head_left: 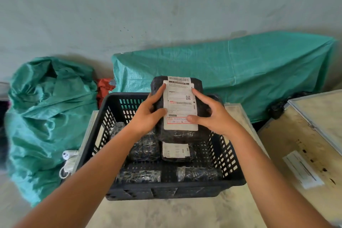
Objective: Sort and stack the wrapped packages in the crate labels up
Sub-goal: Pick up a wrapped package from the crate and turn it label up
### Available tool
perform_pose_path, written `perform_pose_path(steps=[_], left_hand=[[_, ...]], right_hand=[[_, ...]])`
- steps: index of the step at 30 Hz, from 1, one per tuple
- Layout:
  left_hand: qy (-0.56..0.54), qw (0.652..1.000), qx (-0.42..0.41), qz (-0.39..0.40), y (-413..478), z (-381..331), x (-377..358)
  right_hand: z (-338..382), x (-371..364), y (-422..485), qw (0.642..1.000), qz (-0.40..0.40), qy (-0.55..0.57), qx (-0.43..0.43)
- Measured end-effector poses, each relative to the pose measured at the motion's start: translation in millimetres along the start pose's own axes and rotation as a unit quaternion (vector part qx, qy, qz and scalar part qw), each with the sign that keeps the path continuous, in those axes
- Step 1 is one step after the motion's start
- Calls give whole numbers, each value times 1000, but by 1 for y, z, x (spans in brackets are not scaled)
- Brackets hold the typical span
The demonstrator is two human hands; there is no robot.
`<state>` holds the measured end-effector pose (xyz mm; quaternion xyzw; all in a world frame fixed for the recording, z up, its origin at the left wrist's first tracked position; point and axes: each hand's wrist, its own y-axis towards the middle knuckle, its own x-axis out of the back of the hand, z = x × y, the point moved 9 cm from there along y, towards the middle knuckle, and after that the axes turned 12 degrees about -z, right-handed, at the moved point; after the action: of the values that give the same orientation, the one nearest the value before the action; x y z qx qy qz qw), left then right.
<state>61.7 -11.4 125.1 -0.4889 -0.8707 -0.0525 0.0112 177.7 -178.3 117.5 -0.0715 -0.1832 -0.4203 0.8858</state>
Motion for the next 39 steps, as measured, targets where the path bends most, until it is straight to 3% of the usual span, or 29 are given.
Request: perform_pose_path(steps=[3,12,17,21,29,34,37,39], left_hand=[[104,994,33,24,11,41,-8],[237,954,138,121,36,162,-28],[302,938,138,100,46,194,-24],[397,899,158,99,39,224,-25],[391,903,162,72,36,223,-32],[323,933,148,53,19,190,-32],[305,939,119,100,-4,162,-41],[277,935,127,183,-25,151,-55]], right_hand=[[-34,-12,9,998,7,-29,-47],[-139,-61,33,976,85,-113,-164],[-172,-77,49,964,105,-145,-196],[-189,-93,45,945,144,-215,-198],[-183,-89,35,943,134,-244,-183],[-151,-61,3,951,144,-214,-171],[-139,-37,-31,944,154,-228,-180],[-136,-26,-51,933,170,-254,-192]])
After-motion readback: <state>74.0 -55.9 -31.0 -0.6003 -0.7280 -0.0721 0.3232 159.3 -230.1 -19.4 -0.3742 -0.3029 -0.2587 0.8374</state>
